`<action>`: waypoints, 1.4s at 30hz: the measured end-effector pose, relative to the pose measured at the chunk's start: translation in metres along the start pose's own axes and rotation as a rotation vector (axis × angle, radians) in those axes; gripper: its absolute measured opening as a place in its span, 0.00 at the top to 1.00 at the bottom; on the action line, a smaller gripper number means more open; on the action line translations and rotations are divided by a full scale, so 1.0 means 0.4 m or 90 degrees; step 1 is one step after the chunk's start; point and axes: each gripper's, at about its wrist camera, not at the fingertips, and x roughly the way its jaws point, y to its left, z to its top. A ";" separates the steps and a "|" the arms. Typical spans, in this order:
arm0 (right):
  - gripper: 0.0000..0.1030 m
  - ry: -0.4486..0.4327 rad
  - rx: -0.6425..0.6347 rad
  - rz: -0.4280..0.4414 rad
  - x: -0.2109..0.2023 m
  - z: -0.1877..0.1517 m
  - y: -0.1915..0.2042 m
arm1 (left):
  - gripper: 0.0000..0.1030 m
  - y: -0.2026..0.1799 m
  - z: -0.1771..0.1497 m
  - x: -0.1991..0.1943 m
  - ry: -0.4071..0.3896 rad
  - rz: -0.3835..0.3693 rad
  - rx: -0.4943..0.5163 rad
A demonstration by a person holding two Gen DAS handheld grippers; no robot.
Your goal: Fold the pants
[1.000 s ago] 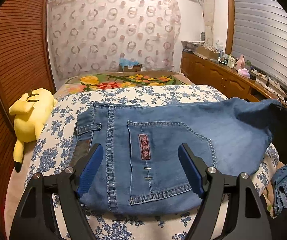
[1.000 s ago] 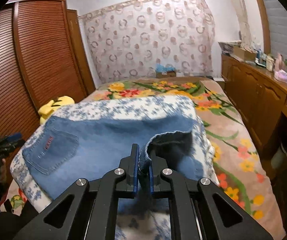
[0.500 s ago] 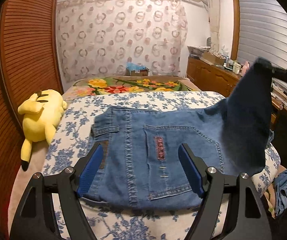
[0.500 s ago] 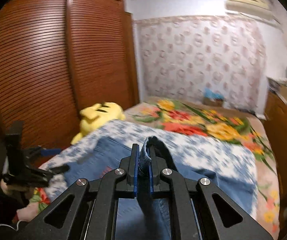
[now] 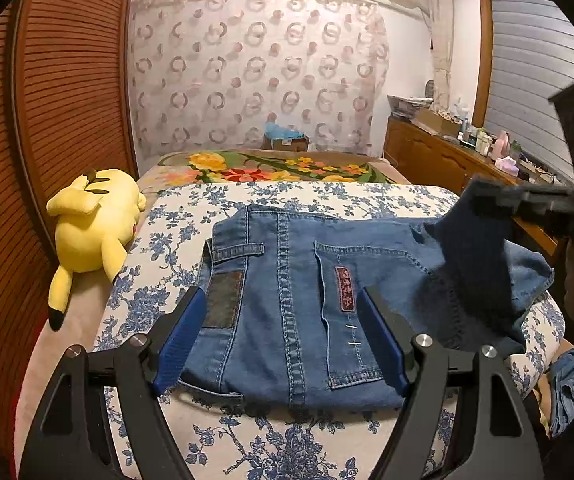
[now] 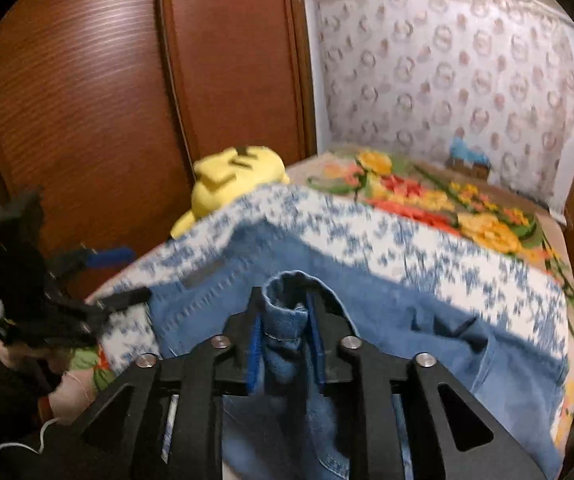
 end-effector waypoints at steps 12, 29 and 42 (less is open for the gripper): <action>0.60 -0.024 0.003 -0.025 -0.033 -0.023 -0.005 | 0.24 -0.055 0.003 0.028 0.012 -0.027 0.019; 0.55 0.046 0.060 -0.125 0.037 -0.148 -0.013 | 0.24 -0.155 -0.014 0.154 0.081 -0.077 0.082; 0.55 0.088 0.121 -0.080 0.096 -0.155 -0.041 | 0.39 -0.207 -0.015 0.235 0.128 -0.096 0.110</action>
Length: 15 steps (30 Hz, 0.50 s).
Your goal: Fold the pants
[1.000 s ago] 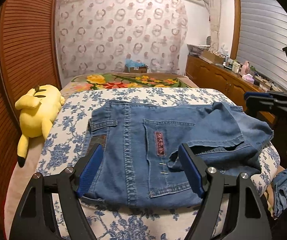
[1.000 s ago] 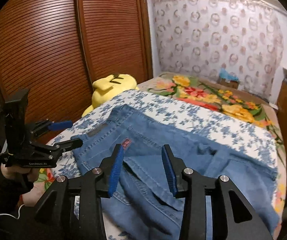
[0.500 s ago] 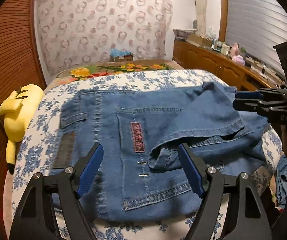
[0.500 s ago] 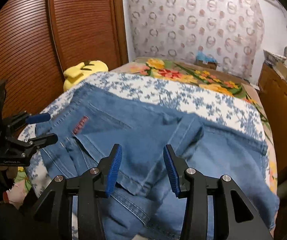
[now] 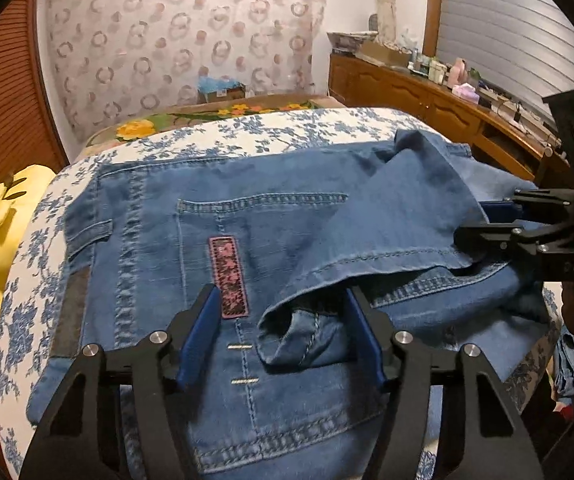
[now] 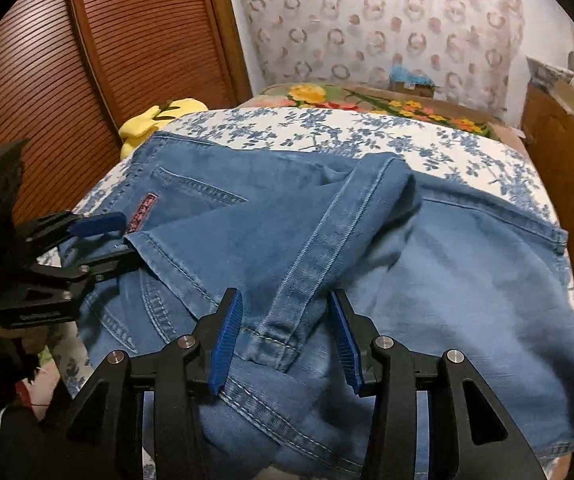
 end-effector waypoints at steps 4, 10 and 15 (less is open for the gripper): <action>0.83 -0.014 -0.014 0.005 0.006 0.024 0.004 | 0.46 -0.009 -0.002 0.015 0.010 -0.004 0.012; 0.88 -0.090 -0.039 0.025 -0.069 0.071 0.025 | 0.63 -0.004 -0.002 -0.009 -0.022 -0.052 -0.004; 0.88 -0.146 -0.060 0.022 -0.123 0.126 0.042 | 0.63 0.002 -0.003 -0.003 -0.011 -0.054 -0.013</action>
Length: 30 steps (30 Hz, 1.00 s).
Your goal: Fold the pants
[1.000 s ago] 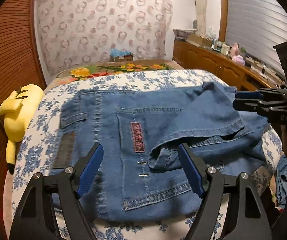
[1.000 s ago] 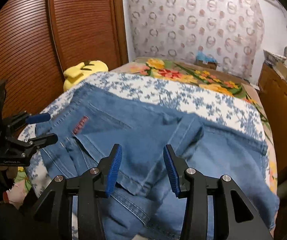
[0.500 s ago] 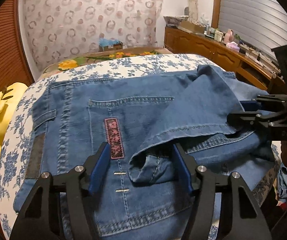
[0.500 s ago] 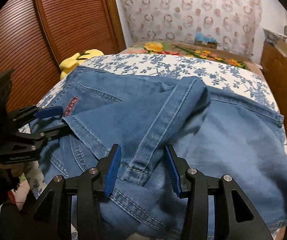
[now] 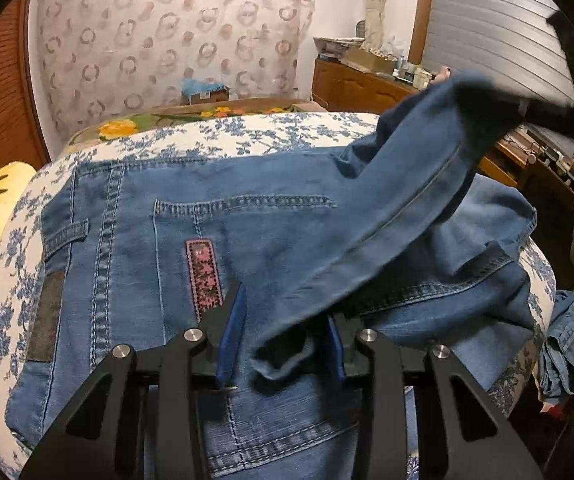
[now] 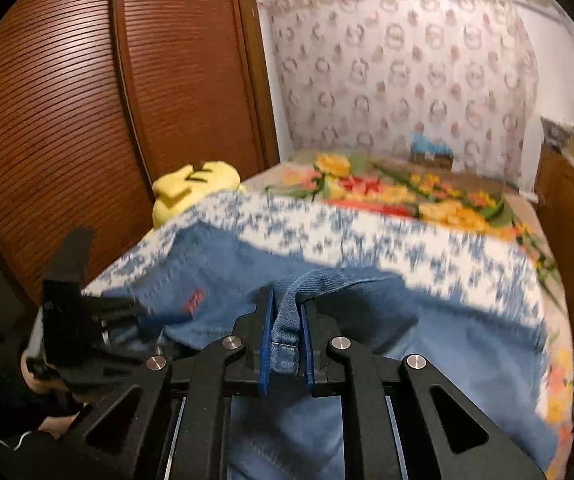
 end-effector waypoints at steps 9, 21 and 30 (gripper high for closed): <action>0.88 -0.006 -0.008 0.000 -0.007 0.025 0.009 | 0.93 -0.030 -0.003 -0.067 -0.038 -0.017 0.016; 0.88 -0.024 -0.046 0.067 0.059 0.136 0.111 | 0.93 0.058 -0.024 -0.279 -0.109 0.029 -0.003; 0.88 0.017 -0.085 0.110 0.231 0.191 0.181 | 0.93 0.184 -0.077 -0.287 -0.088 0.070 -0.060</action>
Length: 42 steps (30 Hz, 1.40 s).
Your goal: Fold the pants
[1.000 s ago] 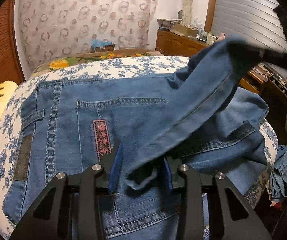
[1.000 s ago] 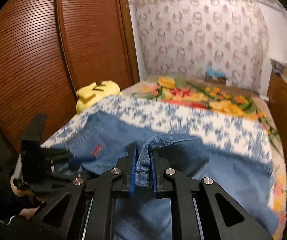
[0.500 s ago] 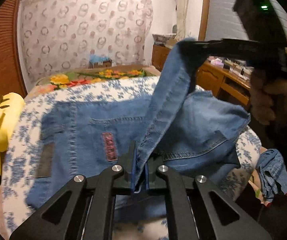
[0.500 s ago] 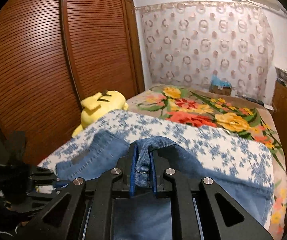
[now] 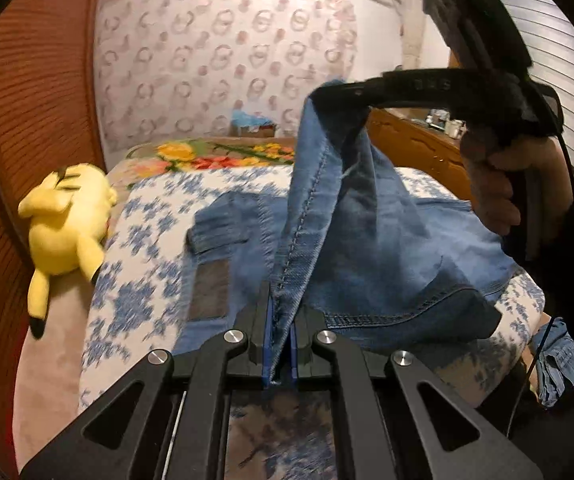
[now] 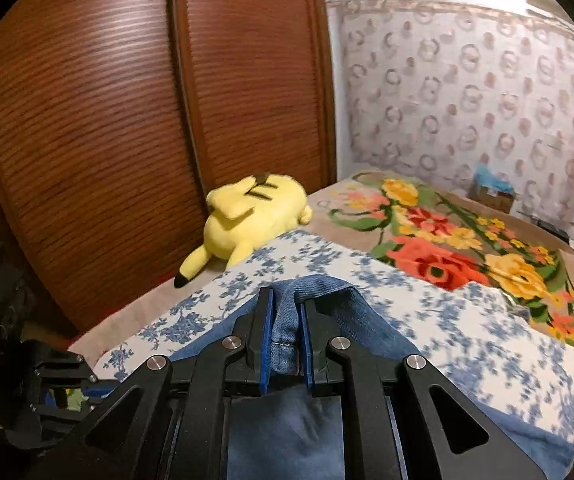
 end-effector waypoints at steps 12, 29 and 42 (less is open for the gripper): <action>0.66 0.091 0.006 0.013 0.222 0.032 -0.001 | 0.86 0.071 -0.066 0.064 0.061 0.037 -0.027; 0.45 0.042 0.017 -0.028 0.081 -0.042 -0.045 | 0.46 0.080 -0.052 0.049 0.045 0.064 -0.027; 0.45 0.101 0.075 -0.090 -0.110 -0.318 -0.111 | 0.43 0.037 -0.044 0.077 0.046 0.064 -0.006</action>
